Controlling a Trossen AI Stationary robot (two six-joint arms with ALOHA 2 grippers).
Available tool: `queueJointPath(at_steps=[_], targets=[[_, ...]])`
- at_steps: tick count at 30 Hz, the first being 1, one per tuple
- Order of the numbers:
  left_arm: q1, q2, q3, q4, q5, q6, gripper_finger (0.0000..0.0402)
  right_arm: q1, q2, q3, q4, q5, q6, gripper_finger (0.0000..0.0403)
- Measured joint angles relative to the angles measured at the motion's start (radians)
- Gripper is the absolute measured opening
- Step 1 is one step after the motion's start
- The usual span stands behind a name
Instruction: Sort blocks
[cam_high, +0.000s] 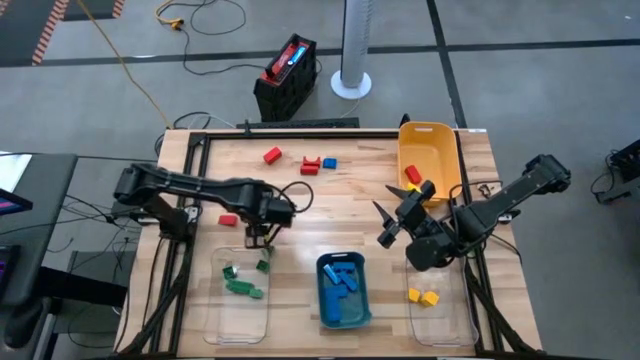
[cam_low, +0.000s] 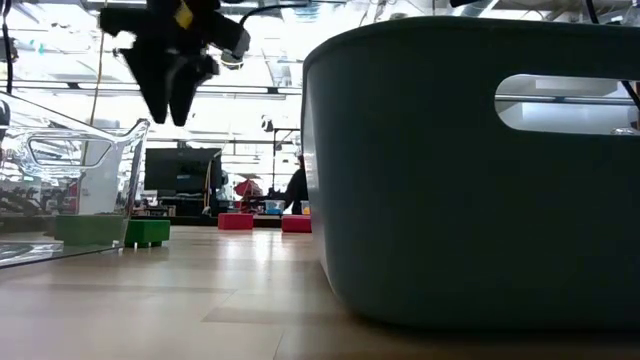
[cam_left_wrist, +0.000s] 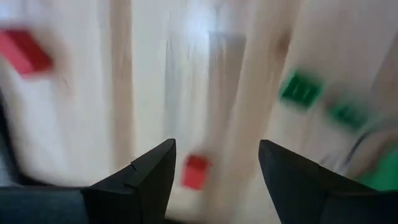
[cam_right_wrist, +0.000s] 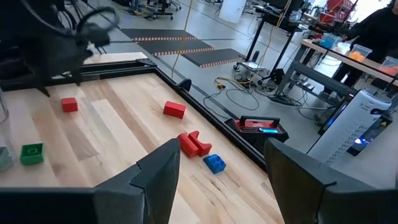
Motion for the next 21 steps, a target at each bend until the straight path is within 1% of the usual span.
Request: queueJointPath(at_steps=[3, 6, 8, 10, 15, 18, 21], targets=[[0.007, 0.002, 0.0, 0.007, 0.002, 0.288, 0.0226, 0.0, 0.0, 0.0, 0.0, 0.0, 0.002, 0.0244], [0.006, 0.002, 0.0, 0.022, 0.063, 0.516, 0.0226, -0.001, 0.0, 0.0, 0.0, 0.0, 0.003, 0.0244], [0.005, 0.002, 0.0, 0.027, 0.11, 0.639, 0.0226, -0.001, 0.0, 0.0, -0.005, 0.0, 0.003, 0.0244], [0.005, 0.001, -0.009, 0.041, 0.142, 0.739, 0.0226, -0.001, 0.0, 0.0, -0.016, 0.0, 0.009, 0.0244], [0.005, 0.001, -0.109, 0.054, 0.145, 0.991, 0.021, -0.002, 0.0, 0.0, -0.045, 0.0, 0.029, 0.0244], [0.005, 0.001, -0.172, 0.105, 0.127, 1.087, 0.0192, -0.002, 0.0, 0.0, -0.044, 0.0, 0.029, 0.0244], [0.006, 0.002, -0.195, 0.144, 0.097, 1.168, 0.0172, -0.004, 0.0, 0.0, -0.042, 0.0, 0.029, 0.0244]])
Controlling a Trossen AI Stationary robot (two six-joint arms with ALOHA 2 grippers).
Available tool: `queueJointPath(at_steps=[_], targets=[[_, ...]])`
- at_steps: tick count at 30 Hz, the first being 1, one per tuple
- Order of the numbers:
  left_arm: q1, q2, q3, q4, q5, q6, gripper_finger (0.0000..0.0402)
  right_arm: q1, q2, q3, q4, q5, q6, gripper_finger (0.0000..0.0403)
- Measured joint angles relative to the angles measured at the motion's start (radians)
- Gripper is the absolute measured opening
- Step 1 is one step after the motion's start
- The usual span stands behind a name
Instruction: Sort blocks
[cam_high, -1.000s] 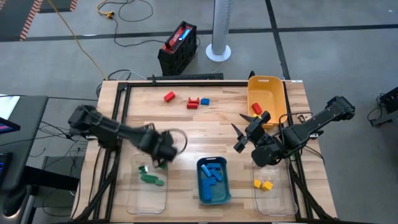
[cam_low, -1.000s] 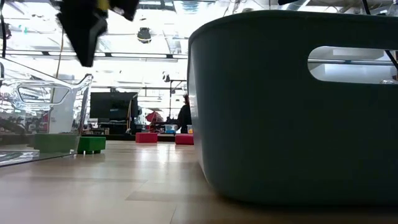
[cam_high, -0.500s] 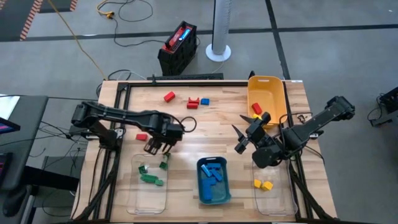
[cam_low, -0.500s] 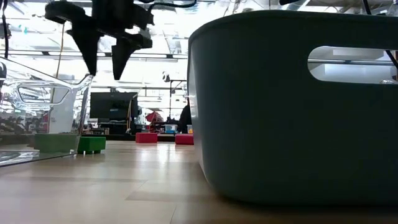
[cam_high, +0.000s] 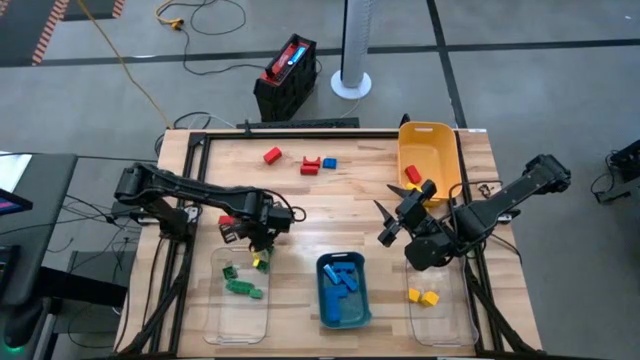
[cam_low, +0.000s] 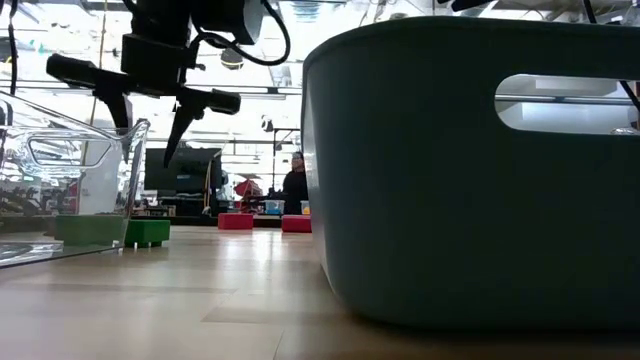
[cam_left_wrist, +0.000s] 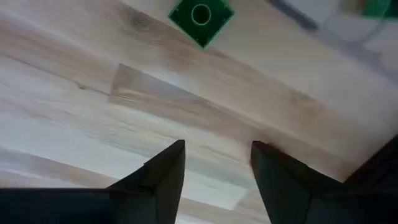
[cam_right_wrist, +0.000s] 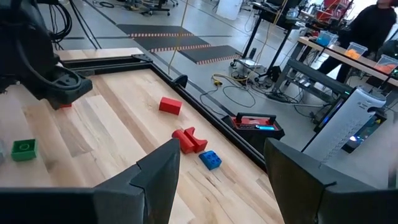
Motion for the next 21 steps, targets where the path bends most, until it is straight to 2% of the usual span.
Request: queueJointPath(at_steps=[5, 8, 11, 15, 19, 21], targets=[[0.005, 0.0, -0.001, 0.04, 0.006, 0.077, 0.0146, -0.007, 0.0, 0.0, 0.0, 0.0, 0.0, 0.0244], [0.01, 0.0, -0.002, 0.085, 0.075, -0.006, 0.0143, -0.014, 0.0, 0.0, -0.005, 0.0, 0.0, 0.0244], [0.03, 0.0, 0.005, 0.196, 0.091, -0.313, 0.0143, -0.025, 0.0, 0.0, -0.013, -0.008, 0.0, 0.0244], [0.069, -0.001, 0.035, 0.266, 0.086, -0.769, 0.0144, -0.035, 0.0, 0.0, -0.014, -0.017, -0.001, 0.0244], [0.099, -0.002, 0.042, 0.266, 0.104, -1.243, 0.0145, -0.05, 0.0, 0.0, -0.014, -0.019, -0.008, 0.0244], [0.109, -0.002, 0.034, 0.262, 0.15, -1.395, 0.0147, -0.054, 0.0, 0.0, -0.017, -0.02, -0.008, 0.0244]])
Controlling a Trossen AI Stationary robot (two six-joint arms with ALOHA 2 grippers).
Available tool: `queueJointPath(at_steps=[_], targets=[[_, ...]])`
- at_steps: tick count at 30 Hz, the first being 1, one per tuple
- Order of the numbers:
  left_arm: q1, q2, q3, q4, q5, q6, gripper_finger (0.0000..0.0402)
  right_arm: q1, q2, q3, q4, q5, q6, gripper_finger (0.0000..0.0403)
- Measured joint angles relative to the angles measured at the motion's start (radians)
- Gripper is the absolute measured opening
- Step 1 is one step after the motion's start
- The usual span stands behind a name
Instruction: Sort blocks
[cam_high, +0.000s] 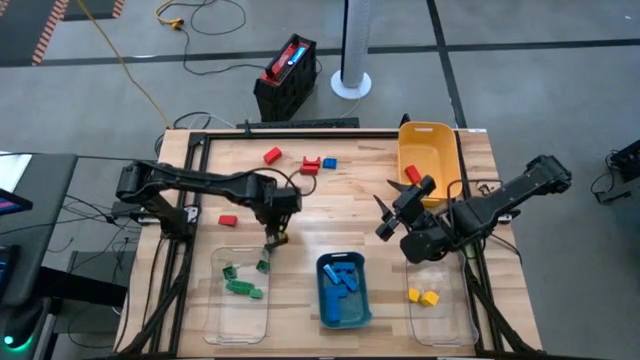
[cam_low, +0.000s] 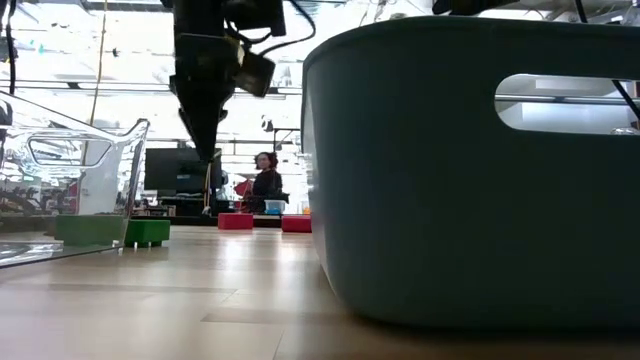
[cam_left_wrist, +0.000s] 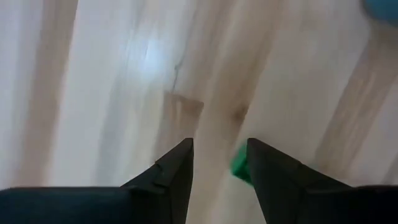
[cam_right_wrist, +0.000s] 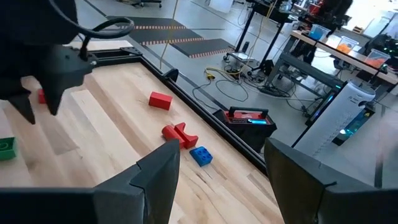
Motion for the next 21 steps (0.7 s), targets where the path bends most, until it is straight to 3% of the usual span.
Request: queueJointPath(at_steps=[5, 14, 21], targets=[[-0.023, 0.0, -0.038, 0.01, 0.045, -0.162, 0.017, -0.005, 0.0, 0.0, -0.001, -0.001, -0.001, 0.0244], [-0.029, 0.0, -0.114, 0.126, 0.043, -0.462, 0.0271, -0.027, -0.003, 0.0, 0.0, -0.003, -0.079, 0.0244], [-0.065, 0.001, -0.135, 0.154, 0.049, -0.652, 0.0288, -0.074, -0.032, -0.001, -0.009, -0.006, -0.094, 0.0244]])
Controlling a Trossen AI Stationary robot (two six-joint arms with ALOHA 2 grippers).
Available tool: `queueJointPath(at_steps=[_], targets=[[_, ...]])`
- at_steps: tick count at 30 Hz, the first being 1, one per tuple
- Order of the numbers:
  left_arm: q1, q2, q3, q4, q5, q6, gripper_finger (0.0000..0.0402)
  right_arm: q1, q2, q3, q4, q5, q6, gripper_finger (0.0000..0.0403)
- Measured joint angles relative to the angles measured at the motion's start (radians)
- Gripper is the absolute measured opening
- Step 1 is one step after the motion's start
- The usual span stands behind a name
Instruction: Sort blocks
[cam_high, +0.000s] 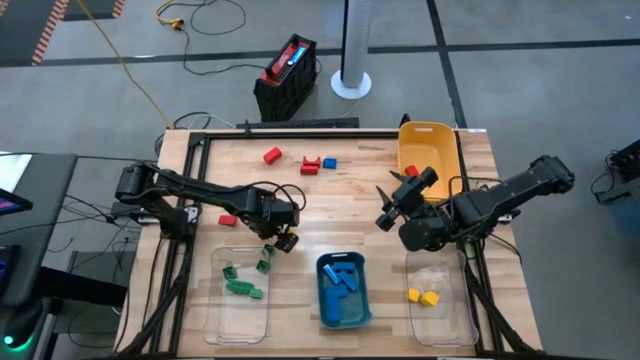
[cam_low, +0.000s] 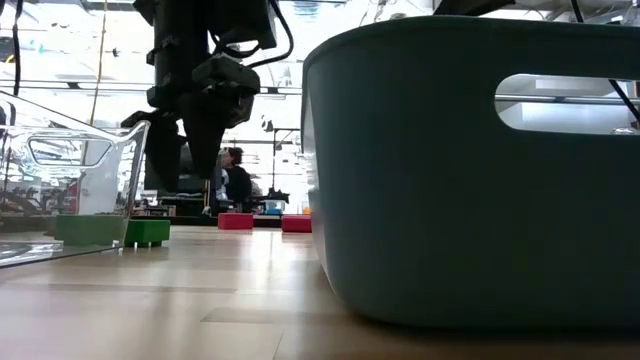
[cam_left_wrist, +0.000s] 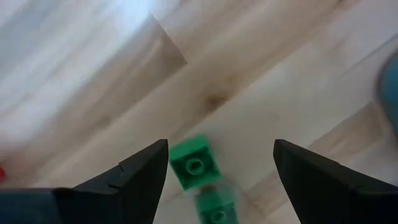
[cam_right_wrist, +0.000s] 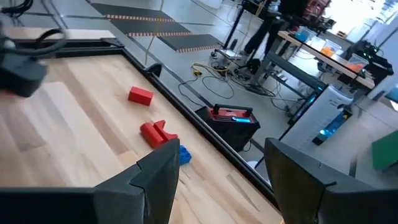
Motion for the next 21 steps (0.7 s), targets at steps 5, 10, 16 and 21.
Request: queueJointPath(at_steps=[5, 10, 16, 21], targets=[[-0.013, 0.0, 0.0, -0.012, 0.001, -0.063, 0.0289, -0.051, -0.065, 0.0, -0.034, 0.0, -0.021, 0.0244], [-0.002, 0.019, 0.002, -0.013, 0.036, -0.13, 0.0289, -0.069, -0.09, -0.012, -0.102, 0.001, 0.016, 0.0244], [0.009, 0.154, 0.016, -0.012, 0.162, -0.109, 0.0287, -0.091, -0.106, -0.018, -0.101, 0.009, -0.021, 0.0244], [0.027, 0.224, 0.035, -0.021, 0.187, -0.075, 0.0286, -0.095, -0.11, -0.018, -0.145, 0.01, -0.023, 0.0244]])
